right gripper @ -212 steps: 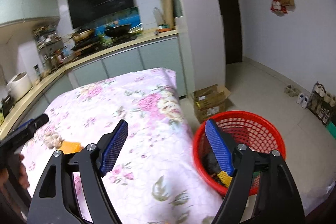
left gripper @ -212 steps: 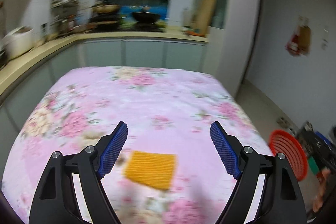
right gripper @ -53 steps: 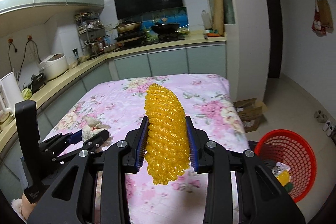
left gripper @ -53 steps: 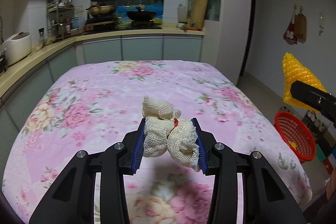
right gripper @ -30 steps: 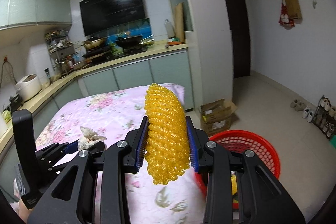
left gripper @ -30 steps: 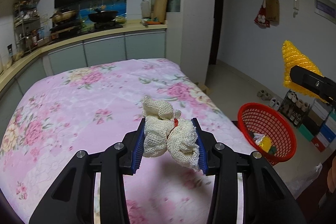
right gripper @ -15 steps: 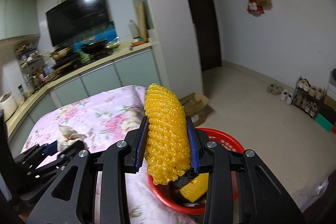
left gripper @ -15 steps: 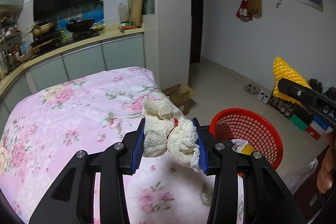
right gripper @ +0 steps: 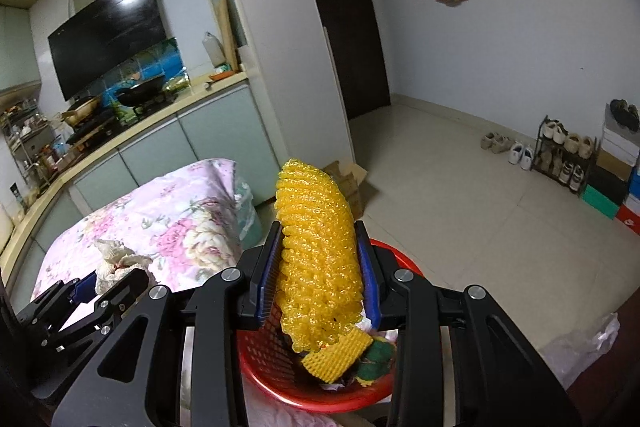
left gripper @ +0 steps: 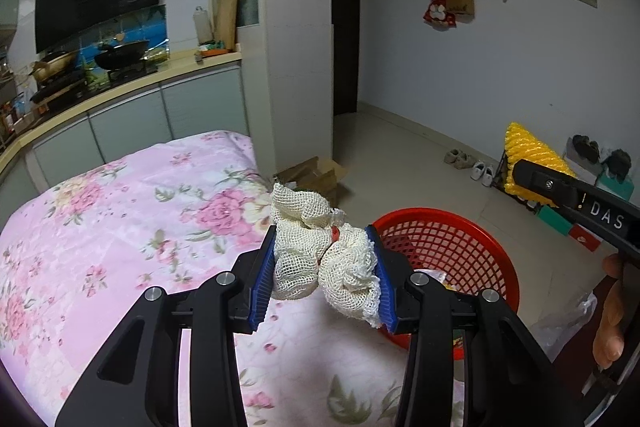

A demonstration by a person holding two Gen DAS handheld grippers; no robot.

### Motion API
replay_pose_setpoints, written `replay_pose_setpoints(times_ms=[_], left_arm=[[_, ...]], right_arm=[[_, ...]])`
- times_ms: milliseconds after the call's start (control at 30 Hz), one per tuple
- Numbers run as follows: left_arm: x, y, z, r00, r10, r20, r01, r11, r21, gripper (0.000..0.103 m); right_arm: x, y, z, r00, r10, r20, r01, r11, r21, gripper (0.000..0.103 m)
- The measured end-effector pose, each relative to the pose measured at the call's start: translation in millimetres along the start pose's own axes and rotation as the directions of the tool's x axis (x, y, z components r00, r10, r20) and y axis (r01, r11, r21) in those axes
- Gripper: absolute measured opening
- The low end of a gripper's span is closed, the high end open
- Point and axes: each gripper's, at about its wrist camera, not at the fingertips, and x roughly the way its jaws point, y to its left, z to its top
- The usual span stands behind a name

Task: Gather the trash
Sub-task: 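Carry the mesh bag and yellow sponge over the red basket with both tools, then open both tools to drop the mesh bag and sponge into the basket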

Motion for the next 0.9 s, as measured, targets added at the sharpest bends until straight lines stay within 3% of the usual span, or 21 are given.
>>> replay_pose_setpoints(times_ms=[433,900], left_arm=[[35.3,-32.7,-2.1,0.994,-0.082,-0.07,0.084,0.996,0.026,0.041],[77.1,-68.4,-16.6,0.976,-0.145,-0.162,0.155,0.987,0.049,0.047]], right_arm=[[19.4,-31.0,3.6,0.995,-0.063,-0.082,0.068,0.996,0.063,0.034],[51.7,-44.3,-9.2,0.983,-0.017,-0.184,0.04,0.992,0.122,0.035]])
